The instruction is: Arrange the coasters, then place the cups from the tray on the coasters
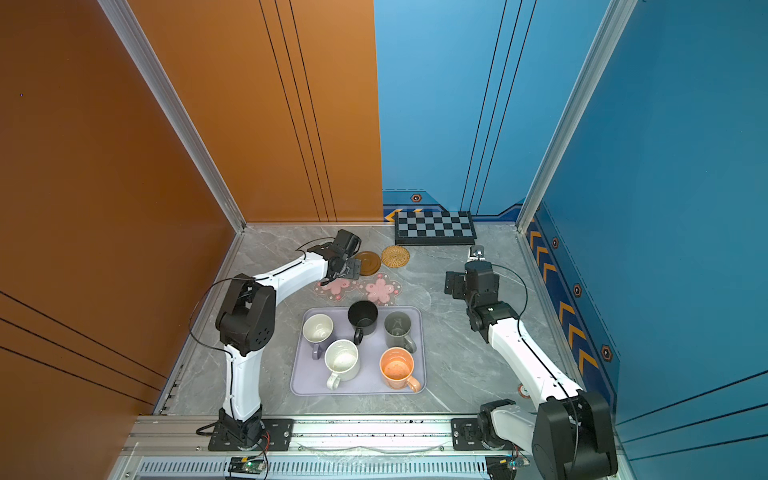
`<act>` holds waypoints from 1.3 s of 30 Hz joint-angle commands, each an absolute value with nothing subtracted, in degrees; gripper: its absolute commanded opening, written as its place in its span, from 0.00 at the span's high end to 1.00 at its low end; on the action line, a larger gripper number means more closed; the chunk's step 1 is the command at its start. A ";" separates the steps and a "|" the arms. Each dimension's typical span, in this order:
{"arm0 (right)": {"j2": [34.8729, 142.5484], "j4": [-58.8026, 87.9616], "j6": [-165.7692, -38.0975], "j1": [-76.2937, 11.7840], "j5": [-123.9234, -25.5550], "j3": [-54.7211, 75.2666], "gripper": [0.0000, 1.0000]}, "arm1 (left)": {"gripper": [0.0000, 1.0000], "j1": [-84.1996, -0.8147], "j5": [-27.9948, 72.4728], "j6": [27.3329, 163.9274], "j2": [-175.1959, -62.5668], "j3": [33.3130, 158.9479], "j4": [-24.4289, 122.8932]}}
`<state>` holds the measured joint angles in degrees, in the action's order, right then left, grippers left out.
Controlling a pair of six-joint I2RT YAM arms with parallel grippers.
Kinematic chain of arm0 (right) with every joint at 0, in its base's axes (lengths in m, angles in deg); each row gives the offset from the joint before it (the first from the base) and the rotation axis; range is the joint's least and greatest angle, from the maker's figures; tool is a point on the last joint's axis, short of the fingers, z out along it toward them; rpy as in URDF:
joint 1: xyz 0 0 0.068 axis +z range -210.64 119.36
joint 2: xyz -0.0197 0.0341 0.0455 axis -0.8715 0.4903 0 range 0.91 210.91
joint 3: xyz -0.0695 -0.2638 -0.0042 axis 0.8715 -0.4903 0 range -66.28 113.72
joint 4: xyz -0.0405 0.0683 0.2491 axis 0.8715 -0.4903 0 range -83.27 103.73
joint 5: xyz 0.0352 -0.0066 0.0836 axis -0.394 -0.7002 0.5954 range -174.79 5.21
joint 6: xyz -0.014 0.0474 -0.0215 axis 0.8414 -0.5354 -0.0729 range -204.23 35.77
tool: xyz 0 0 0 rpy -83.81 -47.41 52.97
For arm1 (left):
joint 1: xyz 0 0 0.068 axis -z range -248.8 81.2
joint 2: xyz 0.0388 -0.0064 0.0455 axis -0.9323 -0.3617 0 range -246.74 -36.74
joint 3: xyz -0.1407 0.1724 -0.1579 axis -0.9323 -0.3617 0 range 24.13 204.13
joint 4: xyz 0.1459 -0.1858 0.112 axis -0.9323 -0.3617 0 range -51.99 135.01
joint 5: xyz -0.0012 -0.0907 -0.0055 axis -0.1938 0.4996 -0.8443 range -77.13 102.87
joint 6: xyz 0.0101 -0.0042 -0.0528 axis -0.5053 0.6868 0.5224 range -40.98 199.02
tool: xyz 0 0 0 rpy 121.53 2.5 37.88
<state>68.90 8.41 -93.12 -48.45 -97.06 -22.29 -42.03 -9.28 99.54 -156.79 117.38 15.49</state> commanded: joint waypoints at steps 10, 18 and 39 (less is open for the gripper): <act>72.52 5.71 -96.36 -45.16 -100.49 -20.31 0.00 | 0.01 -41.87 -6.15 105.20 -163.65 122.15 12.88; 72.88 5.30 -97.57 -42.41 -101.29 -20.79 0.00 | 0.09 -42.25 -6.23 107.39 -166.05 121.99 12.34; 74.13 4.56 -99.99 -36.77 -103.44 -21.11 0.00 | 0.19 -49.94 -7.66 108.05 -162.39 114.01 9.11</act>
